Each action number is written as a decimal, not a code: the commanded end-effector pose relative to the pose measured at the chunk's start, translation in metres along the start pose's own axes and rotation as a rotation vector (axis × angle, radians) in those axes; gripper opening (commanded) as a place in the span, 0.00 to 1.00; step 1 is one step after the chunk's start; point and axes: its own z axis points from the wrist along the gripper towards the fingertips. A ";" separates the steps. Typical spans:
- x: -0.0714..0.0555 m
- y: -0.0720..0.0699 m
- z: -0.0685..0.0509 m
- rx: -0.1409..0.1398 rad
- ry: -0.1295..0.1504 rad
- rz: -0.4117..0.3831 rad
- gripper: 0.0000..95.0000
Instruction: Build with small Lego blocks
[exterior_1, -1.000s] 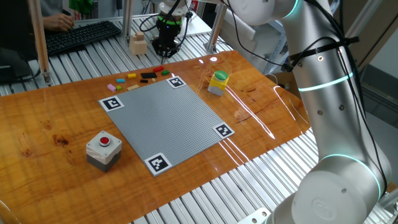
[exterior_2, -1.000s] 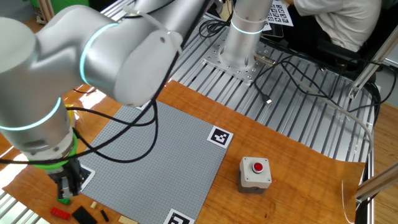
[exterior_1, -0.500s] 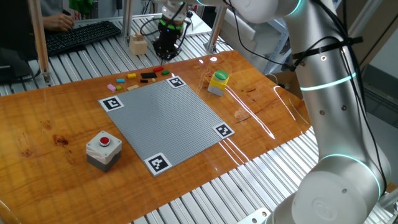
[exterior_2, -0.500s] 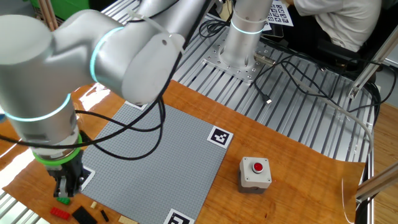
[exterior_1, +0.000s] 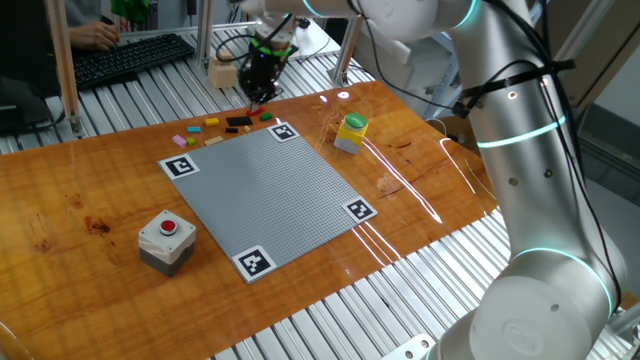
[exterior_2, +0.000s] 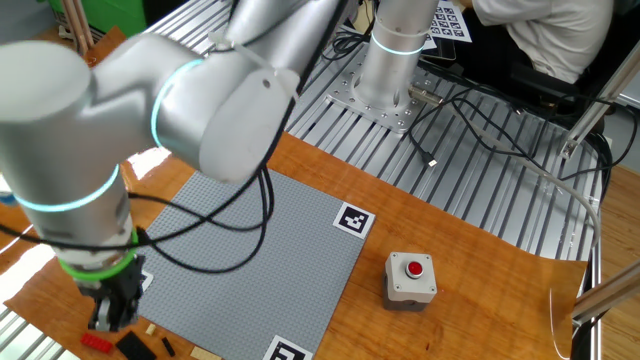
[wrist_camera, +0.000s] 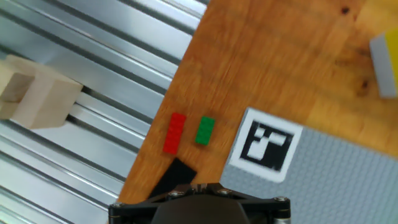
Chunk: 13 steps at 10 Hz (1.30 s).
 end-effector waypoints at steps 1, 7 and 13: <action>0.006 -0.002 0.005 -0.005 0.002 0.020 0.00; 0.007 -0.002 0.010 -0.013 0.028 -0.611 0.00; 0.013 0.000 0.026 -0.005 0.016 -0.916 0.00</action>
